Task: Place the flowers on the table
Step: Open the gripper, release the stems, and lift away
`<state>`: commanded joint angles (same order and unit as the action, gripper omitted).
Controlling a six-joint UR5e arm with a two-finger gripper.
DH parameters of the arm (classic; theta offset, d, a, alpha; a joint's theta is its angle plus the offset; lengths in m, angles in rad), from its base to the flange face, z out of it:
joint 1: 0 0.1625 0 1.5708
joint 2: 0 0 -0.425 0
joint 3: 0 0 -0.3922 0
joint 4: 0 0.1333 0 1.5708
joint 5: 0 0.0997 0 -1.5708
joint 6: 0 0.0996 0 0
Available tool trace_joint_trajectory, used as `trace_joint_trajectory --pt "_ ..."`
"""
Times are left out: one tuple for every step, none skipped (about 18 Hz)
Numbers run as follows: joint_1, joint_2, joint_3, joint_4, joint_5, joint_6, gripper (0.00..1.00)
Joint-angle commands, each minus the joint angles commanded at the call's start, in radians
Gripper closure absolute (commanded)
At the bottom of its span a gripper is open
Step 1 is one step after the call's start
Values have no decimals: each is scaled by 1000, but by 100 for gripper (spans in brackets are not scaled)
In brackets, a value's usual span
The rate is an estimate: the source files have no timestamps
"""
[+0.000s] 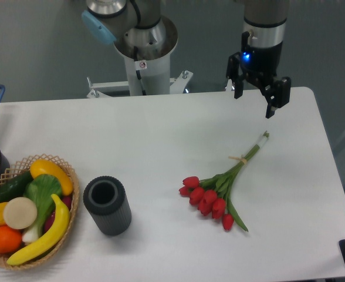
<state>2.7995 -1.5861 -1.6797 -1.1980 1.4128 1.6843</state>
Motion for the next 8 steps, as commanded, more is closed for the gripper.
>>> trace_joint_trajectory --pt "0 0 0 -2 0 0 0" --pt "0 2 -2 -2 0 0 0" --pt "0 2 -5 -2 -2 0 0" --pt "-2 2 -9 -2 -2 0 0" --pt "-3 2 -12 -2 -2 0 0" --pt "-5 2 -17 -2 -2 0 0" --pt "-5 2 -26 -2 -2 0 0" --pt "-6 2 -31 -2 -2 0 0"
